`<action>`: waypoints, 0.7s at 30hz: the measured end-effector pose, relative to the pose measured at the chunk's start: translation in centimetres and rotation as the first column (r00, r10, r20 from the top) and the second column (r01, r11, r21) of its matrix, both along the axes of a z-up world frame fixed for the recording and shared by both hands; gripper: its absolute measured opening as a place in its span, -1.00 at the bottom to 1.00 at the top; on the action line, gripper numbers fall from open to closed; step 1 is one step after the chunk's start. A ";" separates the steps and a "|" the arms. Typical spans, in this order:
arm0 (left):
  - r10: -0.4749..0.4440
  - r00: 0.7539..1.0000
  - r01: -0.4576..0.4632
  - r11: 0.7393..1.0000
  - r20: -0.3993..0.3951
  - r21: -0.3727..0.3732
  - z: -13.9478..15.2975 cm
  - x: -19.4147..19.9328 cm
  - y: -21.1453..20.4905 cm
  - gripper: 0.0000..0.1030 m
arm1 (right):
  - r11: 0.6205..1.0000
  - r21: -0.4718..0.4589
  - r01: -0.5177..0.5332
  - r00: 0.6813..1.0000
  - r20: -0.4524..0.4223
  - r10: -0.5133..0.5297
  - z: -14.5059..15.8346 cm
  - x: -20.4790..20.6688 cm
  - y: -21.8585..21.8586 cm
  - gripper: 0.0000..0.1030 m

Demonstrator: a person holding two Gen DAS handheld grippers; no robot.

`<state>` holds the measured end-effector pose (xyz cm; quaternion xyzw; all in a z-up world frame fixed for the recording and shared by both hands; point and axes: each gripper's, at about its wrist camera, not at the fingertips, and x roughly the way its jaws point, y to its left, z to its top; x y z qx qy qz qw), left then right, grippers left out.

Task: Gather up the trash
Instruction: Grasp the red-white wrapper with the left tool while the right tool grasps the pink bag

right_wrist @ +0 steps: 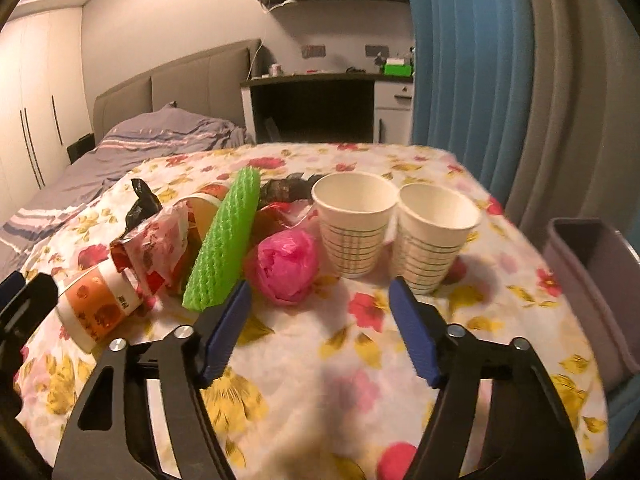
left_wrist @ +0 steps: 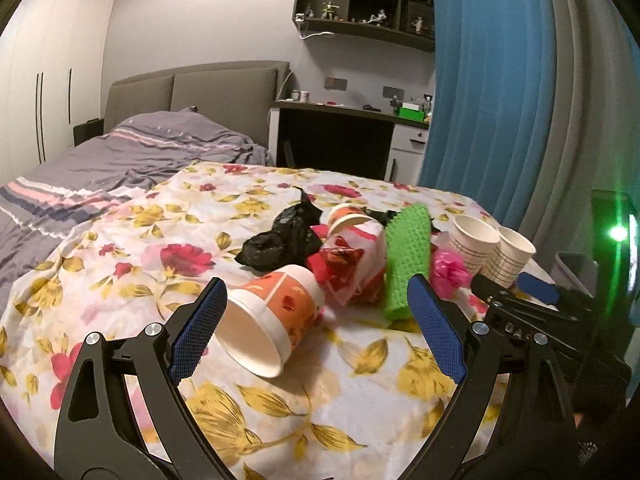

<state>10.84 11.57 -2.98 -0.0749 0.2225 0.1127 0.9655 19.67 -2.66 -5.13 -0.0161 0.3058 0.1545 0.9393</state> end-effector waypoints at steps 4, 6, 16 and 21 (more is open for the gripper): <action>0.004 1.000 -0.004 1.000 -0.008 -0.005 -0.2 0.7 0.3 0.75 | 1.000 -0.011 -0.029 0.999 -0.026 0.029 -0.6 1.2 1.1 -0.17; 0.000 1.000 0.000 1.000 -0.011 -0.007 -0.3 1.0 0.3 0.75 | 0.999 -0.011 -0.043 0.998 -0.047 0.042 -0.9 1.7 1.4 -0.46; -0.028 0.999 0.028 1.000 -0.029 -0.008 -0.5 2.8 -0.3 0.67 | 0.997 0.028 -0.070 0.997 -0.026 0.071 -0.1 0.1 -0.4 -0.86; -0.034 0.998 0.033 0.999 -0.052 -0.017 -0.8 4.6 0.0 0.57 | 0.996 0.058 -0.061 0.998 0.012 0.061 1.0 -2.3 -2.5 -0.86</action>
